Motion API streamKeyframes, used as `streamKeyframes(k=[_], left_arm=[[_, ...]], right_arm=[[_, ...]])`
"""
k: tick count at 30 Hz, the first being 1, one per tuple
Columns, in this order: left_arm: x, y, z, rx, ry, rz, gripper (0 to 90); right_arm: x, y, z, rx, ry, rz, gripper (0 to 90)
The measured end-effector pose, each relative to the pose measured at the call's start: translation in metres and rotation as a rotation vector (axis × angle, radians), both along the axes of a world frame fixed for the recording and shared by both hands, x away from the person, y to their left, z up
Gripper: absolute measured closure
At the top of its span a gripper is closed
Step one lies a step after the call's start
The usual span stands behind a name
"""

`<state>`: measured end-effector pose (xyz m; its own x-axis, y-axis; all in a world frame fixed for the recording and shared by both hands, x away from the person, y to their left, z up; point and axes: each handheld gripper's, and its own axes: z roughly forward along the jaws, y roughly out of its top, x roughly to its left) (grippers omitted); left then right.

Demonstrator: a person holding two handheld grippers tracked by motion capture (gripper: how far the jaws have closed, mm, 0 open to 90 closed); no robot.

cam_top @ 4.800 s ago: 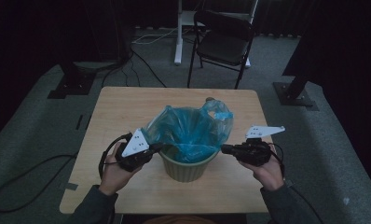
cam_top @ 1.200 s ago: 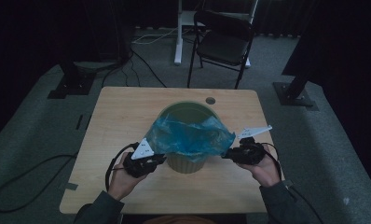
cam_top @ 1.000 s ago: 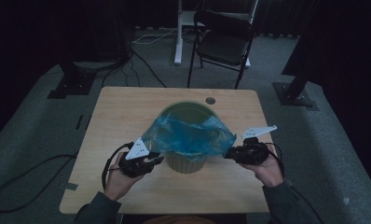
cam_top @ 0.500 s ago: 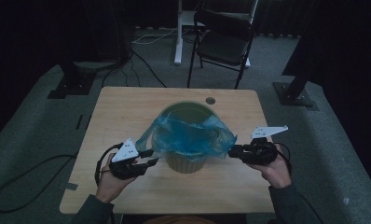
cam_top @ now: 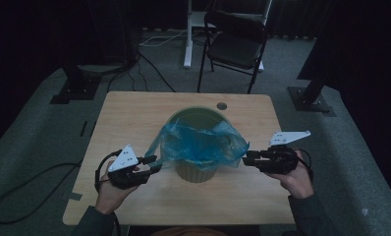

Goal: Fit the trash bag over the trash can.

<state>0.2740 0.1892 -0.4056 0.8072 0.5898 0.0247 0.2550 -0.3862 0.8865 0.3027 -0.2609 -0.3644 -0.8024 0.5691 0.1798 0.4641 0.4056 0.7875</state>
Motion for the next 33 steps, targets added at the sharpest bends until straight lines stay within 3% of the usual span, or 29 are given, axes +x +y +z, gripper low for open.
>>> streamKeyframes(k=[9, 12, 20, 28, 33], left_arm=[[0.004, 0.003, 0.009, -0.006, -0.016, 0.006, 60.0], [0.006, 0.003, 0.013, -0.010, -0.022, 0.010, 58.8], [0.011, -0.001, 0.024, -0.015, -0.048, 0.008, 53.0], [0.016, -0.010, 0.033, -0.022, -0.073, -0.009, 48.4], [0.026, -0.013, 0.037, -0.036, -0.071, 0.007, 50.4]], right_arm=[[-0.006, 0.000, 0.012, -0.004, -0.039, 0.035, 63.4], [-0.007, 0.000, 0.015, 0.007, -0.043, 0.042, 62.9], [-0.010, 0.002, 0.027, 0.047, -0.108, 0.087, 58.9], [-0.006, 0.007, 0.037, 0.061, -0.134, 0.112, 57.3], [0.002, 0.010, 0.041, 0.091, -0.139, 0.124, 57.4]])
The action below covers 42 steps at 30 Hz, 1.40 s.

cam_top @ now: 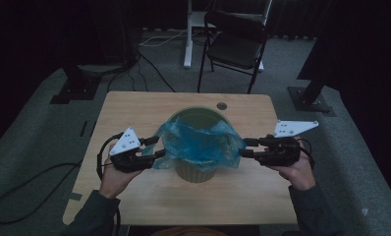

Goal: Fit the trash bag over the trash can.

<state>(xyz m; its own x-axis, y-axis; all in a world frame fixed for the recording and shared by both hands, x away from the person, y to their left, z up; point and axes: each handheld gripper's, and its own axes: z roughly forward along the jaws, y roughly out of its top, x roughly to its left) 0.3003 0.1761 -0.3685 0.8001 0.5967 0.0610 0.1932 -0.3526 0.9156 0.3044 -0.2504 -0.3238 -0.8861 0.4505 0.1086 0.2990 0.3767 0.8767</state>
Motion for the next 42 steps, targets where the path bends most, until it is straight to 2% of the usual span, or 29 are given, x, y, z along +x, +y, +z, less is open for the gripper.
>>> streamKeyframes(k=[5, 9, 13, 17, 26, 34, 39, 40, 42], left_arm=[[0.010, -0.002, 0.002, -0.004, 0.005, 0.014, 56.7], [0.017, -0.003, 0.002, -0.006, 0.002, 0.032, 63.4], [0.025, -0.003, 0.002, -0.008, 0.005, 0.054, 72.6], [0.037, -0.002, -0.001, 0.000, 0.019, 0.076, 79.7], [0.066, 0.002, -0.014, -0.006, 0.079, 0.134, 86.7], [0.086, 0.005, -0.023, -0.012, 0.124, 0.172, 88.2], [0.107, 0.005, -0.035, -0.001, 0.170, 0.205, 88.6], [0.107, 0.005, -0.035, -0.001, 0.170, 0.205, 88.6], [0.117, 0.004, -0.043, 0.000, 0.199, 0.224, 88.6]], right_arm=[[0.008, 0.004, 0.002, 0.027, 0.003, 0.002, 59.4], [0.012, 0.007, 0.003, 0.032, 0.006, 0.012, 71.5], [0.022, 0.007, 0.001, 0.028, 0.024, -0.016, 81.3], [0.035, 0.005, -0.006, 0.019, 0.054, -0.070, 85.8], [0.065, -0.001, -0.028, -0.041, 0.125, -0.179, 88.1], [0.084, -0.003, -0.043, -0.063, 0.181, -0.214, 88.3], [0.101, -0.001, -0.054, -0.071, 0.220, -0.237, 88.4], [0.101, -0.001, -0.054, -0.071, 0.220, -0.237, 88.4], [0.109, 0.001, -0.061, -0.078, 0.241, -0.248, 88.5]])
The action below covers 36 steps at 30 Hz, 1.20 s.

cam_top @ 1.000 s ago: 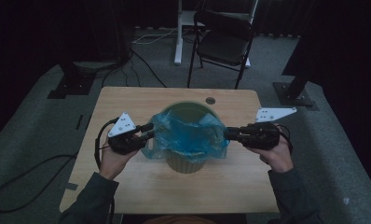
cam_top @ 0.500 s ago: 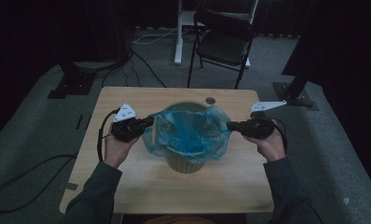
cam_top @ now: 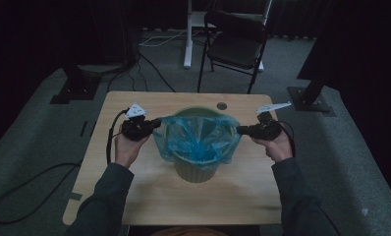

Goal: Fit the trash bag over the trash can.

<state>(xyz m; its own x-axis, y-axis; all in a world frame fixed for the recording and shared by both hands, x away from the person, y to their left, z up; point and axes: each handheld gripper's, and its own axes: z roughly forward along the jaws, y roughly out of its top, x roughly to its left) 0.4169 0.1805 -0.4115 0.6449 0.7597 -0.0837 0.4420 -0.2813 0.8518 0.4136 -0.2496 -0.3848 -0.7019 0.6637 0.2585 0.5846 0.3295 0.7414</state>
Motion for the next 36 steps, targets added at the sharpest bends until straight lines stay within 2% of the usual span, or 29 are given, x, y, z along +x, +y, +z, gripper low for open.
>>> streamKeyframes(k=[6, 12, 14, 17, 18, 19, 22, 26, 30, 34, 36], left_arm=[[0.015, -0.003, -0.012, 0.005, 0.033, 0.018, 88.9], [0.022, -0.009, -0.014, 0.010, 0.042, 0.022, 88.6], [0.019, -0.008, -0.012, 0.002, 0.042, 0.020, 82.8], [0.015, -0.005, -0.008, 0.000, 0.035, 0.014, 74.1], [0.011, 0.000, -0.003, 0.001, 0.028, 0.011, 74.1], [0.009, 0.002, -0.002, -0.003, 0.027, 0.012, 70.0], [0.000, 0.011, 0.005, -0.020, 0.010, 0.004, 65.1], [-0.007, 0.017, 0.012, -0.041, 0.002, -0.015, 60.1], [-0.008, 0.017, 0.019, -0.072, -0.010, -0.033, 56.7], [-0.002, 0.011, 0.021, -0.025, -0.008, -0.022, 53.0], [0.000, 0.009, 0.021, -0.025, 0.000, -0.027, 51.7]], right_arm=[[0.016, 0.001, -0.012, 0.007, 0.041, -0.031, 88.5], [0.023, 0.006, -0.018, 0.010, 0.059, -0.041, 88.1], [0.021, 0.007, -0.017, 0.000, 0.040, -0.044, 77.1], [0.017, 0.003, -0.012, 0.012, 0.022, -0.041, 72.6], [0.015, 0.001, -0.009, 0.015, 0.012, -0.041, 70.9], [0.012, -0.005, -0.002, 0.023, -0.010, -0.035, 67.4], [0.007, -0.013, 0.008, 0.043, -0.049, -0.023, 62.0], [0.005, -0.015, 0.017, 0.073, -0.079, -0.012, 57.5], [0.005, -0.010, 0.024, 0.090, -0.110, 0.016, 56.1], [0.008, 0.001, 0.030, 0.080, -0.125, 0.037, 55.7], [0.010, 0.007, 0.031, 0.067, -0.131, 0.038, 55.7]])
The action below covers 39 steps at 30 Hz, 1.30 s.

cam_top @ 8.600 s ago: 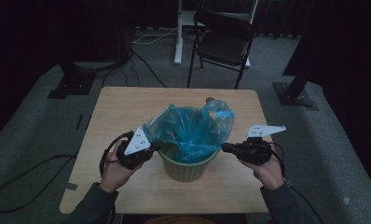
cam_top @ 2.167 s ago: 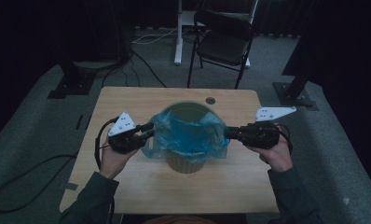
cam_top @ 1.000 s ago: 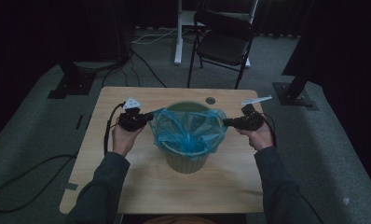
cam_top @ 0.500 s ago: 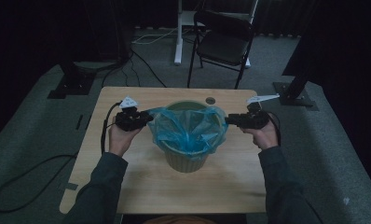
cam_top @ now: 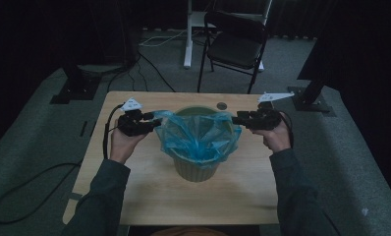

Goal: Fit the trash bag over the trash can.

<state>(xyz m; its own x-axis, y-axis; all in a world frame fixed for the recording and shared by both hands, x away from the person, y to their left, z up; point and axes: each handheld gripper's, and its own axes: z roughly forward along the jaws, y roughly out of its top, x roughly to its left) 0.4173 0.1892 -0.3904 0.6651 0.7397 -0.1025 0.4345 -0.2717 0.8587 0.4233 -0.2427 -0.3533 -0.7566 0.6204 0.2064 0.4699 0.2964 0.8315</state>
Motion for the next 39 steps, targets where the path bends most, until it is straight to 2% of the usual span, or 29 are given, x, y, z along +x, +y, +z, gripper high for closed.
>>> streamKeyframes(k=[6, 12, 14, 18, 24, 27, 29, 31, 36, 39], left_arm=[[-0.005, 0.003, -0.002, -0.006, 0.011, -0.014, 47.9], [-0.015, 0.015, -0.005, -0.011, 0.014, -0.019, 48.6], [-0.020, 0.019, -0.002, -0.027, -0.006, -0.029, 51.6], [-0.023, 0.021, 0.007, -0.060, -0.035, -0.050, 53.4], [-0.012, 0.006, 0.015, -0.082, -0.037, -0.104, 51.4], [-0.003, -0.004, 0.014, -0.073, -0.024, -0.125, 49.8], [0.002, -0.011, 0.013, -0.050, -0.021, -0.118, 49.9], [0.005, -0.015, 0.012, -0.045, -0.015, -0.123, 50.0], [0.011, -0.021, 0.013, -0.036, -0.007, -0.135, 57.7], [0.012, -0.026, 0.014, -0.017, -0.023, -0.138, 64.9]], right_arm=[[0.005, 0.012, 0.002, -0.023, -0.017, 0.019, 55.4], [0.011, 0.019, 0.000, -0.055, -0.019, 0.013, 55.8], [0.015, 0.022, -0.002, -0.078, -0.012, 0.003, 57.0], [0.018, 0.024, -0.004, -0.092, -0.003, -0.002, 58.6], [0.022, 0.026, -0.006, -0.098, 0.006, -0.006, 59.3], [0.024, 0.028, -0.007, -0.100, 0.010, -0.006, 59.4], [0.025, 0.029, -0.007, -0.099, 0.012, -0.002, 59.3], [0.025, 0.029, -0.008, -0.096, 0.012, -0.001, 59.4], [0.027, 0.031, -0.009, -0.091, 0.022, 0.005, 63.6], [0.030, 0.031, -0.010, -0.083, 0.031, 0.005, 68.6]])
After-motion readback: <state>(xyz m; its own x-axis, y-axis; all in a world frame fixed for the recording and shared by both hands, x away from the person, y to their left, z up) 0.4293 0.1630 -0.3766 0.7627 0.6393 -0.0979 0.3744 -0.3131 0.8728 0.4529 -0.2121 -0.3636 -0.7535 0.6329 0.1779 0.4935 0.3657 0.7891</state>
